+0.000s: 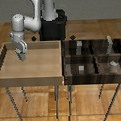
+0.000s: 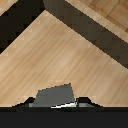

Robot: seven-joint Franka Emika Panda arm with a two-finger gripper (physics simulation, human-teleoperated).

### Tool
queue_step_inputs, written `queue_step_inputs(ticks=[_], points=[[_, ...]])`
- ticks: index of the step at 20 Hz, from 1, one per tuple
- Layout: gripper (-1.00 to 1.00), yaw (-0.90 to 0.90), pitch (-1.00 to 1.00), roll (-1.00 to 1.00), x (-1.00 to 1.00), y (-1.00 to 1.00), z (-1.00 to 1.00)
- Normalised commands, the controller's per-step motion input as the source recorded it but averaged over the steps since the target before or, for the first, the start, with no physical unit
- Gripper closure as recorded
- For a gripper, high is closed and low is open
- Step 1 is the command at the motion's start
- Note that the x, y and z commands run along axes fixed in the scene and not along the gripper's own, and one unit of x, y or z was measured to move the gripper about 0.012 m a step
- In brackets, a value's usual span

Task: Place the milk carton into the appropriate compartment.

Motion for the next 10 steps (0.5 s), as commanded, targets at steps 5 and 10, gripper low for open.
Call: queue_step_inputs(ticks=[5,10], points=[[1.0,0.0,0.0,0.0,0.0,0.0,1.0],[1.0,0.0,0.0,0.0,0.0,0.0,1.0]])
